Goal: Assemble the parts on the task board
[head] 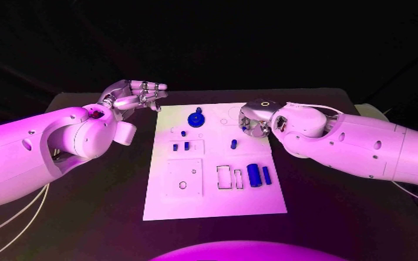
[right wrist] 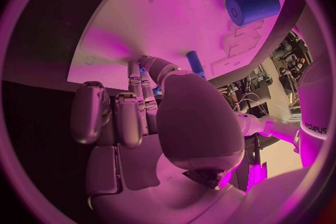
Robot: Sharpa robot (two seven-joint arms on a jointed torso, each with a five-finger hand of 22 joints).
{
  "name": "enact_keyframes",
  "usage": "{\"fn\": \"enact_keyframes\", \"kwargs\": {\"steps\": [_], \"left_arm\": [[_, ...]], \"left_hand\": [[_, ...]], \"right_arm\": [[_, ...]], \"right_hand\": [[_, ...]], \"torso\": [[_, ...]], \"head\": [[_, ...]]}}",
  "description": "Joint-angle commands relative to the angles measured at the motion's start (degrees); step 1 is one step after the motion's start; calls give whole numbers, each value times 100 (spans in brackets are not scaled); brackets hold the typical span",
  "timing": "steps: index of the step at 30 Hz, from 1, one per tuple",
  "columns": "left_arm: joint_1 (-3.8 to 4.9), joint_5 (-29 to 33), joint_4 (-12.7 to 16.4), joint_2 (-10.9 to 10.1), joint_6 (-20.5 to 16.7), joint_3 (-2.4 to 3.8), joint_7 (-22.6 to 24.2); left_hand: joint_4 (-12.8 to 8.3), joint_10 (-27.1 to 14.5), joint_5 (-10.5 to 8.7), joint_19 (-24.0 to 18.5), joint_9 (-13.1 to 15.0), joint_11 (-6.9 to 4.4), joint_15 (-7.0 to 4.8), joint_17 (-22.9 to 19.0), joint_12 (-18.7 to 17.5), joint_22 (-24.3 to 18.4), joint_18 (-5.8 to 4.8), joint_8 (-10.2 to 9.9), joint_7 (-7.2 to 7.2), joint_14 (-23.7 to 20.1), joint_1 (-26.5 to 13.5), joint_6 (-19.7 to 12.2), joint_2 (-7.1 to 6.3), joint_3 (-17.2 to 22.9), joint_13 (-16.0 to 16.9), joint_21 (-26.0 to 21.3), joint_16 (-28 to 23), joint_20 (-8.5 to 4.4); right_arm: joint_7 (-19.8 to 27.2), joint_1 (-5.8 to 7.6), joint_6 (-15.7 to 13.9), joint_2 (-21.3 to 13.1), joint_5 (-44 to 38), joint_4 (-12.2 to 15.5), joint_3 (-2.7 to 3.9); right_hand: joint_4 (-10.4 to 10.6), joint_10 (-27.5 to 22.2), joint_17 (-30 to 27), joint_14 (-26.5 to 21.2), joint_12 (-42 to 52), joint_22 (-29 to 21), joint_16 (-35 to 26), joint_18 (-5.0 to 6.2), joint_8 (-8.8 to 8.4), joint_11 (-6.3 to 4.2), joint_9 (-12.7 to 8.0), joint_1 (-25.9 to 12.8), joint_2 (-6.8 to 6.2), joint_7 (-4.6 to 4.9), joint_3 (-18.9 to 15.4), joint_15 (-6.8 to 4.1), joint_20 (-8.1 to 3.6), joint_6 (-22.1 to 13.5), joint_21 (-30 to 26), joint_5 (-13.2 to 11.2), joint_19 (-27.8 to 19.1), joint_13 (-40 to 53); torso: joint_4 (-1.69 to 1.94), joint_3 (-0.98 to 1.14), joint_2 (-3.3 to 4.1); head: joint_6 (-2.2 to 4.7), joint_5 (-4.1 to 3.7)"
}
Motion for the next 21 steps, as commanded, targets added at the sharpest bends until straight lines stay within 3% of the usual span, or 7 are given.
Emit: {"fn": "enact_keyframes", "kwargs": {"steps": [1,13,21], "left_arm": [[4,21,10,-1,0,2,-50],[4,16,-47,15,10,2,-74],[4,-10,-65,32,32,2,-88]], "left_hand": [[-31,-43,1,1,-5,3,14,-9,21,-10,76,-26,7,-18,11,-33,52,2,4,-28,-23,13],[-39,-59,1,0,-4,9,18,-14,24,-13,76,-30,15,-25,14,-43,60,1,4,-33,-35,15],[-43,-71,0,-3,-4,14,22,-18,27,-16,75,-33,21,-32,12,-52,64,-2,4,-38,-45,18]], "right_arm": [[15,-31,-212,-59,-20,74,-17],[36,65,-641,-308,4,434,46],[-7,154,-790,-590,7,978,78]], "right_hand": [[-2,45,257,347,-3,695,27,-108,39,-13,15,-15,29,-2,25,-41,2,45,42,4,34,7],[-17,51,267,350,-13,721,37,-117,36,-15,19,-30,11,-4,26,-43,0,48,89,8,52,3],[-21,55,279,353,-20,736,47,-123,35,-14,23,-46,2,-4,25,-43,-1,52,117,7,64,0]], "torso": [[-4,-1,-7],[-1,3,-11],[-2,-3,-4]], "head": [[15,6],[59,0],[72,45]]}}
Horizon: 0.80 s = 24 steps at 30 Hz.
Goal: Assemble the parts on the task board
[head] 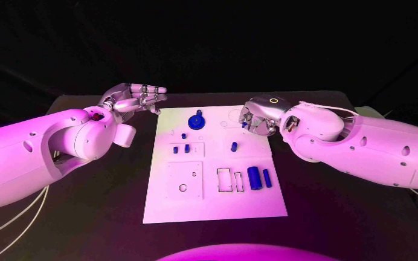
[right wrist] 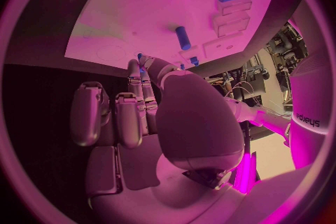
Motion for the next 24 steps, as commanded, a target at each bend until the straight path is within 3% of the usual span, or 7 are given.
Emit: {"fn": "enact_keyframes", "kwargs": {"steps": [1,9,11,16,24], "left_arm": [[5,-14,-2,22,38,3,-2],[5,-28,-2,81,67,2,-11],[4,-30,4,106,71,2,-6],[4,-31,7,153,72,1,-8],[5,-31,28,202,76,0,-11]], "left_hand": [[-43,-53,0,-4,-4,-5,23,-8,28,-11,74,-35,2,-34,12,-33,64,-1,5,-40,-44,19],[-45,-61,0,-6,-4,-3,25,-10,30,-13,74,-37,5,-39,11,-39,66,-3,5,-43,-51,21],[-45,-61,0,-6,-4,-3,25,-10,30,-13,74,-37,5,-39,11,-39,66,-3,5,-43,-51,21],[-45,-61,0,-6,-4,-3,25,-10,30,-13,74,-37,5,-39,11,-39,66,-3,5,-43,-51,21],[-46,-64,-1,-8,-3,-1,28,-13,33,-15,73,-37,7,-42,7,-41,70,-5,6,-47,-56,23]], "right_arm": [[-12,15,-244,-76,-16,279,9],[-6,-46,-263,74,1,869,6],[11,-106,-245,215,2,945,-7],[64,-271,-192,506,35,957,-40],[147,-581,-106,912,117,747,-78]], "right_hand": [[-13,18,283,354,-23,737,28,-48,18,-10,10,-54,-34,1,20,-43,-1,33,43,38,26,-10],[-14,22,287,355,-25,744,31,-50,18,-11,11,-61,-35,1,20,-43,-1,35,55,37,31,-10],[-13,23,287,355,-26,744,32,-50,18,-12,12,-63,-34,1,21,-43,-1,36,55,37,31,-10],[-13,26,284,355,-28,742,31,-48,17,-12,13,-68,-28,0,25,-43,-1,36,47,39,27,-11],[-14,25,279,354,-35,740,29,-47,12,-10,14,-75,-23,1,30,-43,-2,31,40,44,24,-14]], "torso": [[-2,0,6],[6,-3,-2],[8,-9,0],[16,-4,12],[4,-8,17]], "head": [[11,52],[-16,251],[-42,345],[-87,526],[-179,706]]}}
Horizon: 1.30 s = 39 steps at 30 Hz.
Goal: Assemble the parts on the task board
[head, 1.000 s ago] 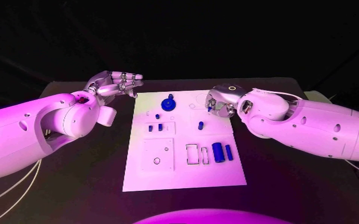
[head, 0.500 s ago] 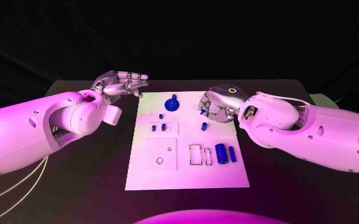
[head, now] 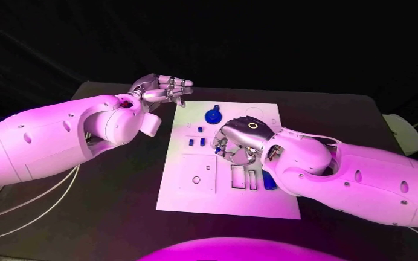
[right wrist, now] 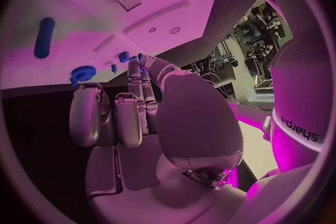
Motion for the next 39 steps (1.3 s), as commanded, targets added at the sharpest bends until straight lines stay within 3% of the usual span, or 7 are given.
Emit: {"fn": "enact_keyframes", "kwargs": {"steps": [1,4,10,31,39], "left_arm": [[5,-20,26,28,71,2,15],[5,-20,31,39,75,2,11],[5,-20,36,52,81,1,2],[6,-20,34,72,97,1,-19],[6,-21,27,70,96,1,-25]], "left_hand": [[-29,-24,-1,-8,-4,0,8,-8,33,-9,74,-37,7,-22,8,-41,70,11,6,-23,-26,23],[-29,-24,-1,-8,-4,0,8,-8,33,-9,74,-37,7,-22,8,-41,70,11,6,-23,-26,23],[-29,-24,-1,-8,-4,0,8,-8,33,-9,74,-37,7,-22,8,-41,70,11,6,-23,-26,23],[-29,-24,-1,-8,-4,0,8,-8,33,-9,74,-37,7,-22,8,-41,70,11,6,-23,-26,23],[-31,-33,-2,-13,-2,3,12,-13,42,-14,73,-37,10,-27,-2,-46,74,3,8,-32,-38,27]], "right_arm": [[106,-93,91,132,59,-110,-7],[118,-153,118,237,72,-203,-16],[112,-214,217,372,81,-343,-30],[135,-325,339,517,87,-431,-49],[111,-331,423,517,74,-463,-50]], "right_hand": [[-15,25,275,354,-35,742,29,-36,19,-12,8,-46,9,9,30,-44,-2,44,0,18,24,-9],[-17,22,275,355,-42,747,30,-37,14,-10,8,-50,12,10,35,-43,-2,38,8,23,27,-12],[-18,21,277,355,-48,751,33,-38,10,-8,9,-59,15,12,37,-43,-2,34,12,25,28,-14],[-15,22,277,355,-59,755,36,-39,4,-5,12,-86,20,15,35,-39,-1,29,13,17,27,-17],[-14,23,279,356,-60,756,38,-39,4,-5,13,-90,21,15,34,-39,-1,29,15,16,28,-18]], "torso": [[-6,4,4],[-4,4,1],[-3,0,1],[-8,1,1],[-9,1,-1]], "head": [[-55,94],[-111,173],[-158,256],[-246,339],[-262,335]]}}
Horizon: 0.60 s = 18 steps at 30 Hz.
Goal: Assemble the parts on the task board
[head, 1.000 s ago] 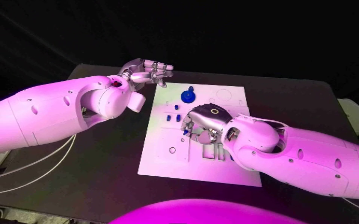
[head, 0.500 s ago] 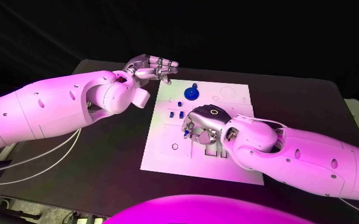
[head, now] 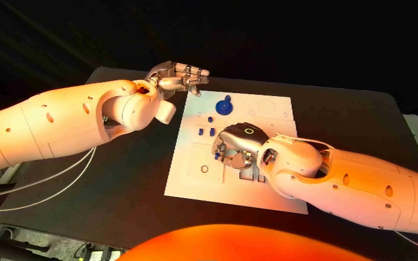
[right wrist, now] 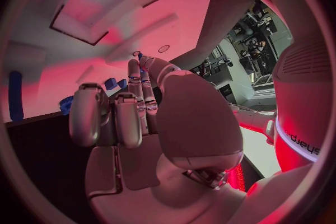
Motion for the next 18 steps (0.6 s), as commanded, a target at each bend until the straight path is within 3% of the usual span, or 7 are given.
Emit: {"fn": "enact_keyframes", "kwargs": {"steps": [1,18], "left_arm": [[4,-19,9,10,89,3,12],[4,-19,4,-4,110,3,-30]], "left_hand": [[-31,-33,-2,-12,-2,3,12,-5,19,-5,73,-38,10,-26,-2,-46,74,2,9,-32,-38,27],[-28,-41,-3,-15,-2,6,15,-8,25,-9,73,-38,13,-29,-14,-51,78,-5,10,-39,-45,31]], "right_arm": [[14,-6,139,8,-38,-37,-1],[-55,-7,200,52,-147,-124,-2]], "right_hand": [[2,17,281,356,-37,755,38,-39,15,-12,10,-64,-4,-7,19,-39,-1,29,15,20,28,-6],[3,19,276,355,-42,754,36,-38,13,-11,12,-79,-1,-8,17,-38,0,28,8,13,25,-8]], "torso": [[0,0,0],[-1,1,1]], "head": [[-6,-6],[-7,-14]]}}
